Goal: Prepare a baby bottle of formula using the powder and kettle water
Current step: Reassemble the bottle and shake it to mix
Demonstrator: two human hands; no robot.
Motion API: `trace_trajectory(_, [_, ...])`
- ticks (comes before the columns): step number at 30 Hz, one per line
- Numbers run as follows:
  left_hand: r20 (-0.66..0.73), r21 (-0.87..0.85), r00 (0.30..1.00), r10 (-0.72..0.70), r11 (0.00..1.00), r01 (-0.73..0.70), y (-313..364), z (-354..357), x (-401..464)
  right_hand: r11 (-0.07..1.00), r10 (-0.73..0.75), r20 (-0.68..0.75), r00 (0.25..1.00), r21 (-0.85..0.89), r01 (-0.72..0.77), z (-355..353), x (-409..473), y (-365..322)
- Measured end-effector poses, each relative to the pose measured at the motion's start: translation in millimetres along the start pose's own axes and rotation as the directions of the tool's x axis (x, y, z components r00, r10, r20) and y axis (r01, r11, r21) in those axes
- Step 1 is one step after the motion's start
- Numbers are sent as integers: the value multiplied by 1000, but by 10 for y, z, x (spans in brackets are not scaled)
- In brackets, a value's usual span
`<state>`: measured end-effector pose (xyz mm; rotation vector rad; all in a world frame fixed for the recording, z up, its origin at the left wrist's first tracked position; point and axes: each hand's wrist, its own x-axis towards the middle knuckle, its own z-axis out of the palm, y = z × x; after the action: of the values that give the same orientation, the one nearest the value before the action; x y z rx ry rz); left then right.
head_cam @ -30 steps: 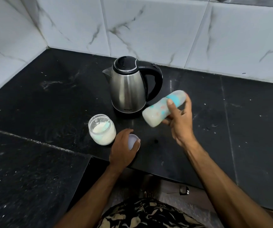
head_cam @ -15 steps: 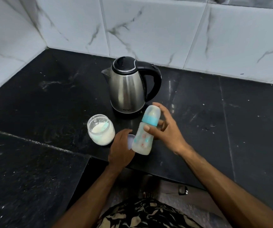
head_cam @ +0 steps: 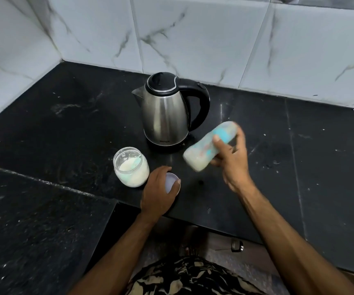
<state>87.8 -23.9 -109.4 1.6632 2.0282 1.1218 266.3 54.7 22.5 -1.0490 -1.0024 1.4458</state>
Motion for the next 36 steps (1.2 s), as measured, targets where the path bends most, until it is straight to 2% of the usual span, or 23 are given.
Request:
trace_trajectory(1, [-2,-2,1000,2,1000,-2,27,-7,-4,999,2,-31,1000,52,-1,-3,30,11])
trace_trajectory(2, [-3,1,1000,14,1000,-14,9,0,-4,998,9,-1,1000,54,-9,9,4,23])
trace_trajectory(5, [58,9,998,-8,1000,8,-55,8,47,986,80,315,946,-164,-29,64,-201,66])
trace_trajectory(6, [67,8,998,-9,1000,8,-83,20,53,981,82,352,932,-193,-13,64,-210,69])
trace_trajectory(7, [60,12,998,-9,1000,8,-68,14,40,986,51,314,948,-167,3,64,-183,54])
trace_trajectory(10, [3,3,1000,11,1000,-11,-4,2,-1,999,6,-12,1000,43,-6,33,-4,-19])
trace_trajectory(11, [6,-1,1000,2,1000,-2,5,-2,-2,997,10,-41,999,72,-7,15,20,-6])
trace_trajectory(13, [27,9,1000,4,1000,-4,-27,3,10,999,34,88,996,-13,-33,18,-76,24])
trace_trajectory(15, [74,34,997,20,999,-22,-98,28,24,979,97,323,941,-200,-32,21,-208,70])
trace_trajectory(16, [81,41,996,23,999,-26,-121,44,23,971,111,365,925,-236,-24,10,-219,80])
trace_trajectory(17, [73,36,997,9,999,-12,-99,34,15,976,94,331,939,-215,-22,2,-188,64])
trace_trajectory(19, [25,15,1000,-9,1000,8,-36,10,-3,996,42,111,993,-81,-33,-22,-62,-3])
trace_trajectory(21, [18,-3,1000,-11,1000,11,22,-14,-3,998,23,-44,999,51,-21,-58,49,-33])
trace_trajectory(23, [25,2,1000,-7,1000,7,19,-19,-2,999,27,19,999,36,-28,-31,-19,-11])
trace_trajectory(26, [60,20,998,-8,1000,7,-50,2,6,982,94,327,940,-185,-34,32,-228,81])
trace_trajectory(27, [70,25,997,-7,1000,6,-58,6,8,978,93,344,934,-210,-20,21,-223,98])
trace_trajectory(28, [67,21,998,-11,1000,10,-47,1,0,983,66,289,955,-182,-13,10,-182,83])
trace_trajectory(30, [30,2,999,-17,1000,17,3,-15,-9,998,20,63,998,-52,-17,-45,-37,18])
trace_trajectory(32, [21,-11,1000,-22,1000,23,41,-26,-3,998,7,-41,999,60,-4,-95,44,-2])
trace_trajectory(34, [30,5,999,-14,1000,14,-5,-8,4,1000,21,57,998,21,-22,-66,-36,32])
trace_trajectory(36, [66,25,998,5,1000,-7,-77,26,14,988,76,248,966,-151,-39,-19,-176,75])
